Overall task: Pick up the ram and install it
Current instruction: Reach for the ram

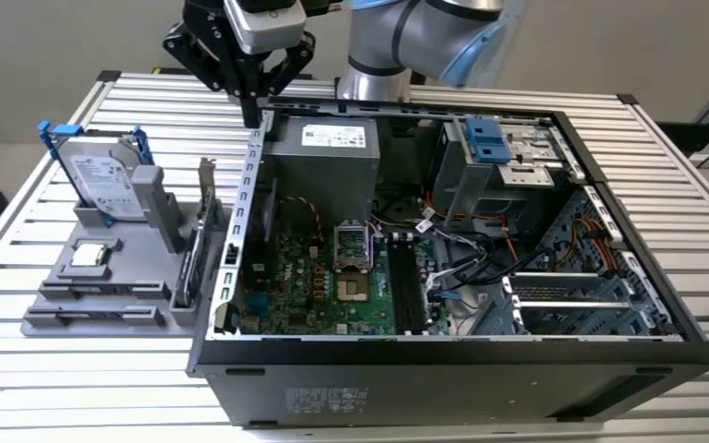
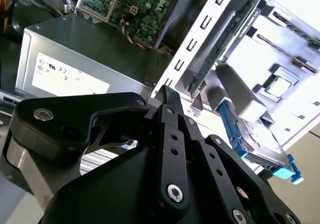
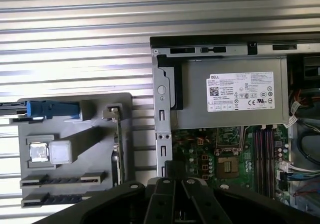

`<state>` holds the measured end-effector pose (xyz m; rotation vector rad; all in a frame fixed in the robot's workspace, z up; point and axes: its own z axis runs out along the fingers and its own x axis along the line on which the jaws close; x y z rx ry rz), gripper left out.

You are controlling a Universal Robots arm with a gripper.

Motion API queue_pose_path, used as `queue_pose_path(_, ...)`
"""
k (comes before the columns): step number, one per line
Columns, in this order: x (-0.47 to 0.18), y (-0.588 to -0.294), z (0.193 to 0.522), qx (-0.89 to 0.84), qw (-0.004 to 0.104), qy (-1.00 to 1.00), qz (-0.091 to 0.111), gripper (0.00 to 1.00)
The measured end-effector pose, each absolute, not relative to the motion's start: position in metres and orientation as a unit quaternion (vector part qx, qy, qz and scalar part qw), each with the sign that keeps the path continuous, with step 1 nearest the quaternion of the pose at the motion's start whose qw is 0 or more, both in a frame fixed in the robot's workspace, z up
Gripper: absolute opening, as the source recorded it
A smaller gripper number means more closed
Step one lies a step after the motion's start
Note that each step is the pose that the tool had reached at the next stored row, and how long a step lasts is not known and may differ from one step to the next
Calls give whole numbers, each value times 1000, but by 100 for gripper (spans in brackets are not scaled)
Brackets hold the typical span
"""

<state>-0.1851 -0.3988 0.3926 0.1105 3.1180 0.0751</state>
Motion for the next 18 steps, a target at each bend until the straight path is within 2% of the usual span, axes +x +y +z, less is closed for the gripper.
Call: queue_pose_path(18,-204,-399,393,35,10,999,24,0)
